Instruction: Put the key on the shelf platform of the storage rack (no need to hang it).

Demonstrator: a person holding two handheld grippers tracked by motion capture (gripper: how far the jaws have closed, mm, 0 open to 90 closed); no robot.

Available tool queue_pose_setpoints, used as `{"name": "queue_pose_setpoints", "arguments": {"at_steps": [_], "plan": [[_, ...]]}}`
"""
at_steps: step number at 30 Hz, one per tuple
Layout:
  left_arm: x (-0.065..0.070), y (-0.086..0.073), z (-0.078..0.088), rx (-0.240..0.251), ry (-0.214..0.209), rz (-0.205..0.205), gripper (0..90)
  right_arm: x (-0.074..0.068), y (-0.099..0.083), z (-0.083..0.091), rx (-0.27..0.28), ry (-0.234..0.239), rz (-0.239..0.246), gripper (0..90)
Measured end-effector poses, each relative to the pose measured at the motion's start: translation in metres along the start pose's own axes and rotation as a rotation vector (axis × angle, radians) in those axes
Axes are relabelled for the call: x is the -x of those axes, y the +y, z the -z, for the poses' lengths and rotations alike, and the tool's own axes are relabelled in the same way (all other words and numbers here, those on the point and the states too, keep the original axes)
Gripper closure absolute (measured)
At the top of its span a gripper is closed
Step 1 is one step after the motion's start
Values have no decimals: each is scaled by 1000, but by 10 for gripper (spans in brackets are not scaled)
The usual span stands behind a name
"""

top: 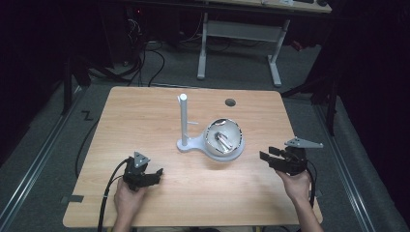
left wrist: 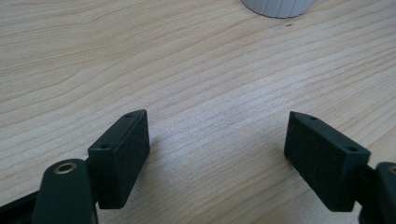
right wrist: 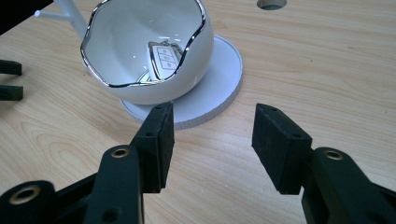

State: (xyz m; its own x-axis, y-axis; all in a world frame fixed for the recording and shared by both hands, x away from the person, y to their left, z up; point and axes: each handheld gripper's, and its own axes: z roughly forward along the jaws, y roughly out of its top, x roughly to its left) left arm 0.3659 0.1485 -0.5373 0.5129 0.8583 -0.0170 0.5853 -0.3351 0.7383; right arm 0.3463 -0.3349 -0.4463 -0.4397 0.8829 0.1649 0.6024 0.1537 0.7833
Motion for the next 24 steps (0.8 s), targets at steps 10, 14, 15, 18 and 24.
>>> {"name": "queue_pose_setpoints", "arguments": {"at_steps": [10,14,15,18,24], "plan": [[0,0,0,-1,1,-1,227,-3,-8,-7,-10,4,-12,493],[0,0,0,0,0,-1,227,-3,-12,-11,-14,8,-17,493],[0,0,0,0,0,0,227,-3,-13,-12,-14,8,-17,493],[0,0,0,0,0,0,227,-3,-15,-14,-17,8,-16,494],[0,0,0,0,0,-1,227,-4,-19,-19,-20,9,-23,494]]}}
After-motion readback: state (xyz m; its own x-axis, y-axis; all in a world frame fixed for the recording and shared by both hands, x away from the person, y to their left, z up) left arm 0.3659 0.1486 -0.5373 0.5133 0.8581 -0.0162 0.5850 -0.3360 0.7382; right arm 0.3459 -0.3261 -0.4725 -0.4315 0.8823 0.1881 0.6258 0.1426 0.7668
